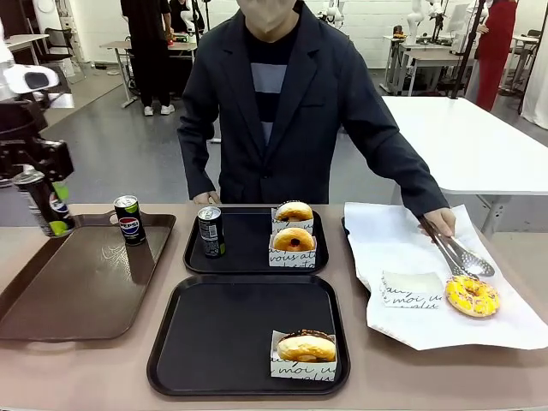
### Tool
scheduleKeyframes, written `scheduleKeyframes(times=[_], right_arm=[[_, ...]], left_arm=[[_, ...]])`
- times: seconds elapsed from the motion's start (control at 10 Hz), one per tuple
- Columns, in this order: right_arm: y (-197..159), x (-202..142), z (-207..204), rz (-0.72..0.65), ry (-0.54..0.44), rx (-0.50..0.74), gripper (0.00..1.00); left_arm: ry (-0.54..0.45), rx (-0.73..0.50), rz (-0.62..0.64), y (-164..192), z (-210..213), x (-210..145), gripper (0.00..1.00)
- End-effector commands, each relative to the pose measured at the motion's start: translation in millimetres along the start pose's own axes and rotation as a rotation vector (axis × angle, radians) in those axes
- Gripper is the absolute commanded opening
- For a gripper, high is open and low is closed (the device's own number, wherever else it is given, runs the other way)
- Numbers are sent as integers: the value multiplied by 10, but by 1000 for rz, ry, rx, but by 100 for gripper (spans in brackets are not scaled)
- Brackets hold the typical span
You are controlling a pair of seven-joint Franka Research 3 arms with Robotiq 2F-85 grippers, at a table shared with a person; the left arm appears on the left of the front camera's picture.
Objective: Set up donuts and drinks on trays.
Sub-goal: Pick up one Pepsi coke from the Handle tray and place it on the Flat Tray without a Pepsi coke.
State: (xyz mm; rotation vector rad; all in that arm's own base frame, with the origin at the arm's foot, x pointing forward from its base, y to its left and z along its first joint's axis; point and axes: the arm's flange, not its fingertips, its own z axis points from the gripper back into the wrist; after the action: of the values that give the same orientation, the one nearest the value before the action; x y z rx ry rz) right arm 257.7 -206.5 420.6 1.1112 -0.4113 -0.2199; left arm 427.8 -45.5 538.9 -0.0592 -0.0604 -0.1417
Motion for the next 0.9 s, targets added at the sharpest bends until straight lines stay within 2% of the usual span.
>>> scheduleKeyframes(times=[0.0, 0.4, 0.6, 0.8], right_arm=[[-6, 5, -18, 12, -9, 18, 100], [-6, 5, -18, 12, -9, 18, 100], [-6, 5, -18, 12, -9, 18, 100], [-6, 5, -18, 12, -9, 18, 100]], left_arm=[[-47, 24, -169, -689, -32, -32, 58], [-56, 74, -439, -1765, -153, -241, 58], [-42, 78, -533, -2098, -218, -369, 58], [-25, 72, -589, -2280, -255, -489, 58]])
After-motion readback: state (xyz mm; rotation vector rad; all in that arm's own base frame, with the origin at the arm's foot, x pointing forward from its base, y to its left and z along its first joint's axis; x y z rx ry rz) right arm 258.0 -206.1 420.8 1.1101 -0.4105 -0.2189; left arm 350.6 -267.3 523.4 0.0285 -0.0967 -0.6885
